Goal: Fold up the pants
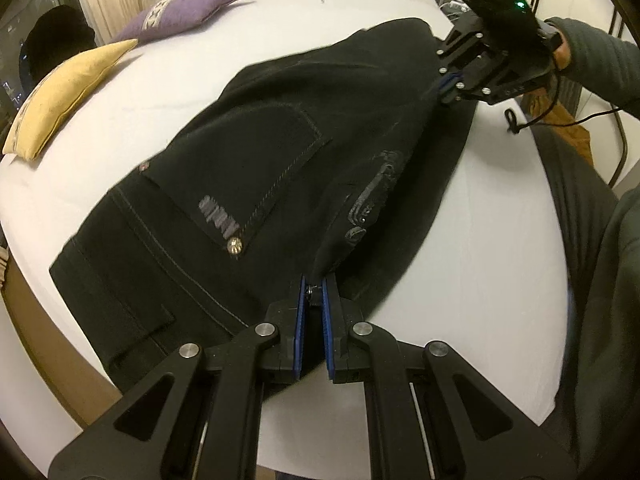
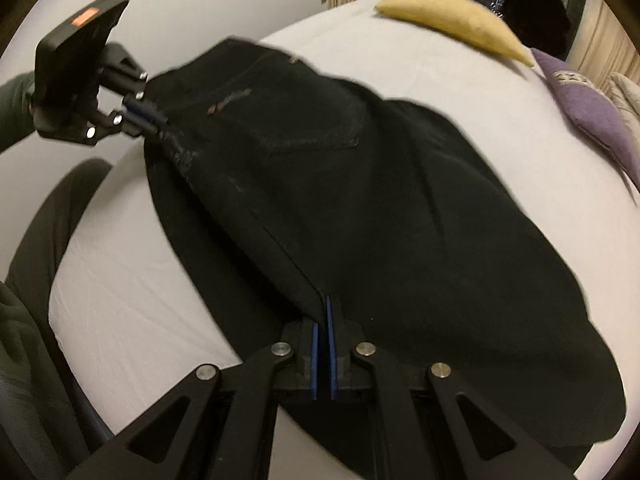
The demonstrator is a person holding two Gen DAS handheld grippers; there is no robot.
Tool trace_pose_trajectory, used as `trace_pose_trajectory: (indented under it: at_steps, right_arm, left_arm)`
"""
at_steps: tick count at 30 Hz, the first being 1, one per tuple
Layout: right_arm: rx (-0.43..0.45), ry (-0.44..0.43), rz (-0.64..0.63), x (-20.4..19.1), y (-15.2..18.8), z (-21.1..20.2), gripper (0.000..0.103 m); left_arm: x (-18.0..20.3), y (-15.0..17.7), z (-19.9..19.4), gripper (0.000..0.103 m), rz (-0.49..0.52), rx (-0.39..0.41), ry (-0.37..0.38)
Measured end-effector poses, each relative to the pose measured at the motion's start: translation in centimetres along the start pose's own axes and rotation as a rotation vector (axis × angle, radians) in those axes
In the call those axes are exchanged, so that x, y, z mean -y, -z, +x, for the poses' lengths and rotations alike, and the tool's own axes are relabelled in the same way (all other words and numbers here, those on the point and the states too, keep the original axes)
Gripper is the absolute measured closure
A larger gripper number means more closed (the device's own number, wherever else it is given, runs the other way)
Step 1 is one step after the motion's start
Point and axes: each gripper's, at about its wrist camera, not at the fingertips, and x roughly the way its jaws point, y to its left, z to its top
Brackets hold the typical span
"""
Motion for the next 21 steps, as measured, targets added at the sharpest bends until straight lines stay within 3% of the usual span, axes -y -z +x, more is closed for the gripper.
trace_pose_trajectory:
  at_steps: [11,16,21]
  right_arm:
    - [0.019,0.02,-0.035,-2.5,-0.5,-0.6,0.098]
    - [-0.025,0.028,-0.055,-4.2,0.1,1.5,0.098]
    - [-0.013,0.048,-0.029,-4.5,0.3,1.4,0.098]
  left_arm:
    - [-0.4,1.0,-1.8,0.096,0.059,0.0,-0.079]
    - [-1.5,2.1,0.9,0.096,-0.021,-0.03,-0.038]
    - [-1.6,2.3,0.5,0.095,-0.063,0.016,-0.048]
